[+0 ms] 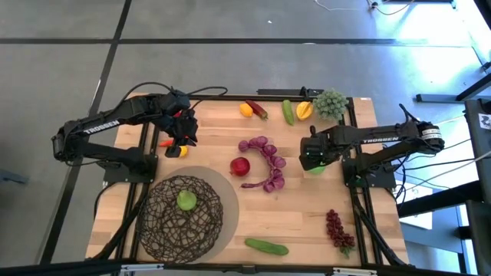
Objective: Build produce basket
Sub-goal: Put the green apple into the black wire basket
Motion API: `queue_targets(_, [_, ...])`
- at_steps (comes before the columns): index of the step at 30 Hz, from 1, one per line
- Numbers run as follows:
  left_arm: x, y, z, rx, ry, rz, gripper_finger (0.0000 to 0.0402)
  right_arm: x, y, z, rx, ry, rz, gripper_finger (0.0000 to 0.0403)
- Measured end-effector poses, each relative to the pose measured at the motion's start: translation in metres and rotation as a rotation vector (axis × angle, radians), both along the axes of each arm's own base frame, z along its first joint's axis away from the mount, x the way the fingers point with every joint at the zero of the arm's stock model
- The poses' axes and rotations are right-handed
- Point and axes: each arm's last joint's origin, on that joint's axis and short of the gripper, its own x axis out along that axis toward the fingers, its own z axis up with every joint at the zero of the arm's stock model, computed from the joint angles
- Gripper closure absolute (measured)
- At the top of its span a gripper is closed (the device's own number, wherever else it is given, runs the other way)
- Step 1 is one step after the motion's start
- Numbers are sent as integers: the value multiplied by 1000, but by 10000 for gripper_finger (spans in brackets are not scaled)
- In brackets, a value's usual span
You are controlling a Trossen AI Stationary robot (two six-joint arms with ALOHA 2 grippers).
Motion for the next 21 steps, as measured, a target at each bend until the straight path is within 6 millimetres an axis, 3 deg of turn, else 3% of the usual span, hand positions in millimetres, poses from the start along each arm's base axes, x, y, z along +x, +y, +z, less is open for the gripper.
queue_targets(8, [0, 0, 0, 0, 0, 0, 339, 2, -6, -12, -1, -43, 14, 225])
queue_targets(21, [0, 0, 0, -30, 3, 39, 339, 1, -9, -12, 7, -38, 0, 298])
